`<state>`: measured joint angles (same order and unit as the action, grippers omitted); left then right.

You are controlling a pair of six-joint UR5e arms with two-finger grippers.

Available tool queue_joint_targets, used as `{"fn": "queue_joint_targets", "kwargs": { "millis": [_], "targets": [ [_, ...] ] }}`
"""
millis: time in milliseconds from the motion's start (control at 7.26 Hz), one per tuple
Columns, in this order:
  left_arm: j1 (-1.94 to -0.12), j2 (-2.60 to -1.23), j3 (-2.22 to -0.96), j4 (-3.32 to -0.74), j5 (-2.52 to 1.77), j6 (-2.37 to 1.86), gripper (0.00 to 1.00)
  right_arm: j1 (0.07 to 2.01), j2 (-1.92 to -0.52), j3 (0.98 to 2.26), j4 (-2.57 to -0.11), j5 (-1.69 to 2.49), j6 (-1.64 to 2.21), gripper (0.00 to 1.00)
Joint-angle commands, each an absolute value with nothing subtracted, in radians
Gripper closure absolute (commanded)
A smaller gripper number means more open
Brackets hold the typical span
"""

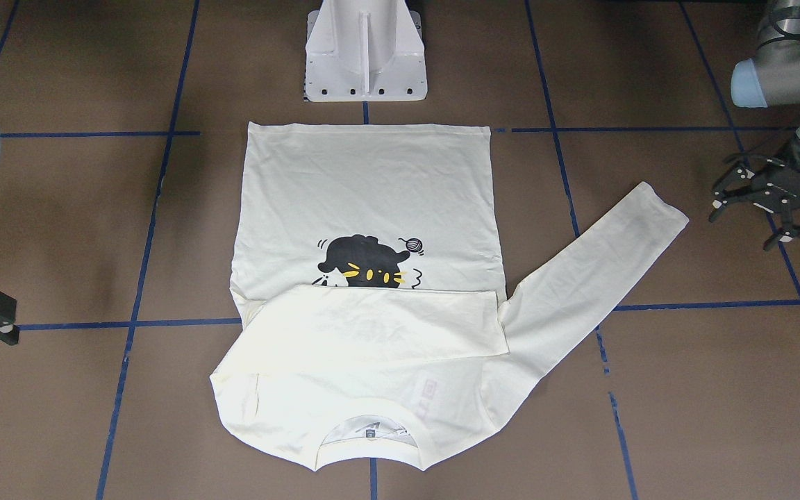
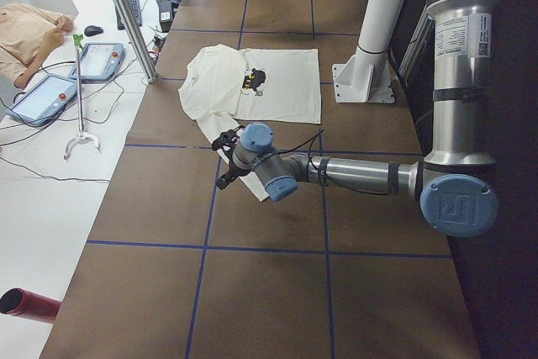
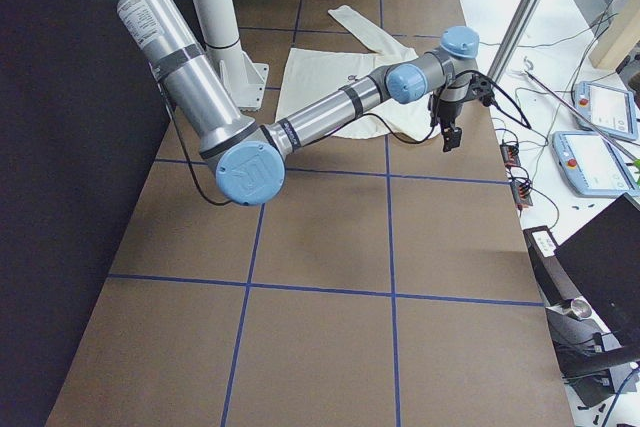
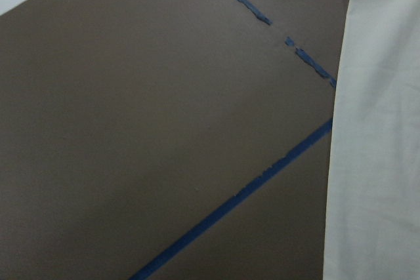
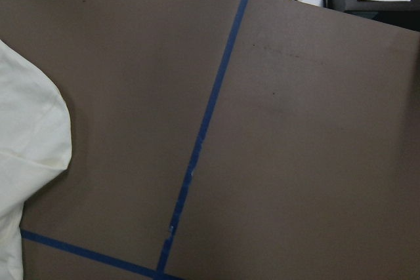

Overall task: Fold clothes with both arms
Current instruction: 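Withdraw the right gripper while the left gripper moves to the other sleeve cuff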

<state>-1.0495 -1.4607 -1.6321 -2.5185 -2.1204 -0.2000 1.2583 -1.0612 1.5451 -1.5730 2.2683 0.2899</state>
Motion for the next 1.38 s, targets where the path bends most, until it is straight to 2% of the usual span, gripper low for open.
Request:
{"fn": "queue_joint_targets", "kwargs": {
  "millis": [0,413,964,1101,1239],
  "targets": [
    [-0.881,-1.372,-1.641,-2.623,-2.018,-0.255,0.00,1.278,-1.173,1.638,-1.571,2.276,0.288,0.00],
    [-0.726,-1.365,-1.670,-2.623,-1.930,-0.291,0.00,1.278,-1.218,1.654,-1.557,2.275,0.288,0.00],
    [-0.683,-1.333,-1.681,-2.623,-1.875,-0.287,0.01,1.281,-1.247,1.673,-1.537,2.273,0.290,0.00],
    [-0.683,-1.333,-1.683,-2.623,-1.862,-0.287,0.26,1.281,-1.250,1.680,-1.537,2.273,0.291,0.00],
    [-0.683,-1.333,-1.695,-2.622,-1.862,-0.285,0.70,1.281,-1.250,1.681,-1.537,2.273,0.291,0.00]
  ]
}}
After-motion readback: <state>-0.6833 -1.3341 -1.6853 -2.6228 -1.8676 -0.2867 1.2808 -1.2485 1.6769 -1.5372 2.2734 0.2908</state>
